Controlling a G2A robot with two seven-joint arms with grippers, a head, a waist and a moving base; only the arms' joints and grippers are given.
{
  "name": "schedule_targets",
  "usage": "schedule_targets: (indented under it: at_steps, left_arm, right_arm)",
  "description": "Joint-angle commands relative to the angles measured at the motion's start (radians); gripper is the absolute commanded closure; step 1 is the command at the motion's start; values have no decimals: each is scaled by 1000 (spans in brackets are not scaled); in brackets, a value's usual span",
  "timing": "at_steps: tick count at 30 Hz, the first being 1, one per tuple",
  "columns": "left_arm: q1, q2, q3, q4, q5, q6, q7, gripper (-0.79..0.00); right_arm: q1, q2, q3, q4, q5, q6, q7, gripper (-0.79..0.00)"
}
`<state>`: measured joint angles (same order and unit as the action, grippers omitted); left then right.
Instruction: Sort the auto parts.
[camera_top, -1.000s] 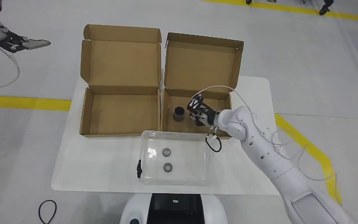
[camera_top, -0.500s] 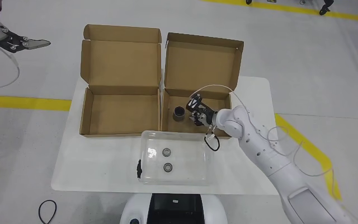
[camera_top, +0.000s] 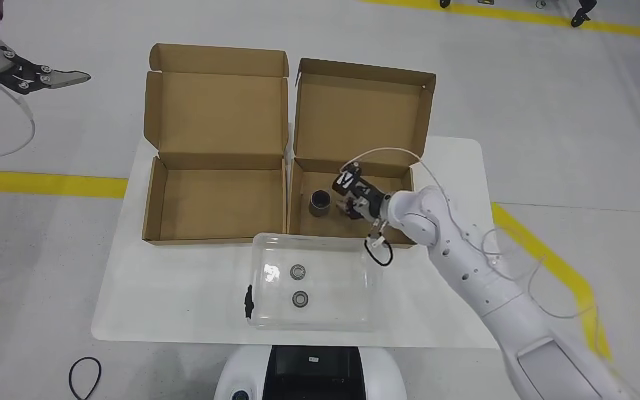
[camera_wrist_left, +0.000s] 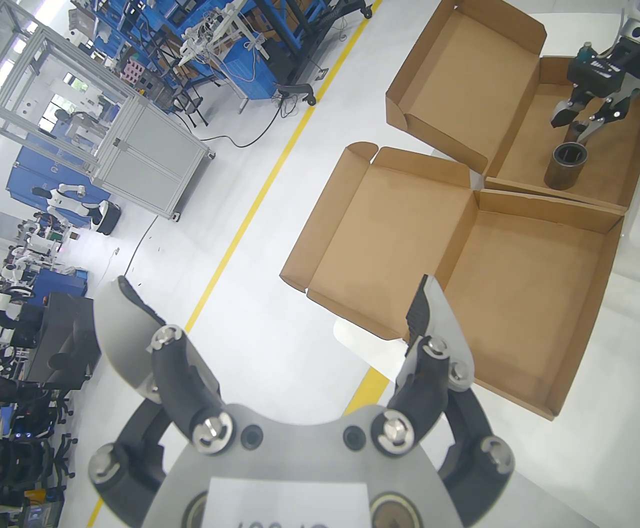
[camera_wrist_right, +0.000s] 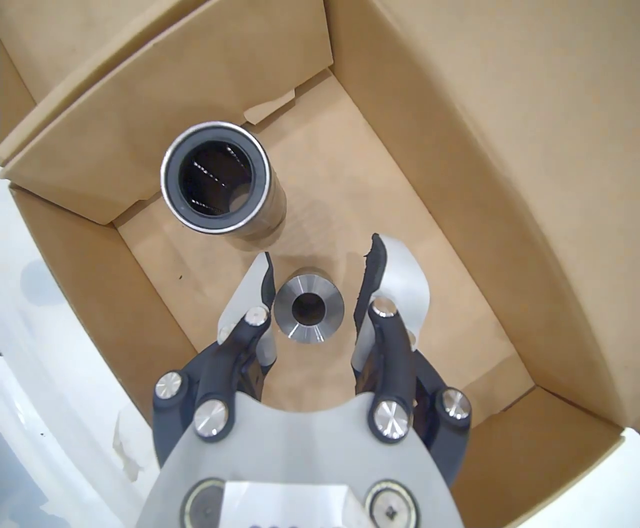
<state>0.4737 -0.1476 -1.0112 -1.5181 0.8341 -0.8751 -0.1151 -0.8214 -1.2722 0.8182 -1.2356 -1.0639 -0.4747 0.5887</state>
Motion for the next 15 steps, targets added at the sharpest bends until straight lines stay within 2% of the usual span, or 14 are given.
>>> schedule_targets:
  at_steps: [1,10,15]
  left_arm:
    - [0,0,0,0,0,0,0,-785]
    - [0,0,0,0,0,0,0,-785]
    - [0,0,0,0,0,0,0,-785]
  right_arm:
    - [-17,8,20,-47,-8,-3,11,-332]
    - [-124,48,105,-325,-58,-52,49,-351]
    - [-190,61,120,-465,-53,-125,13,-363]
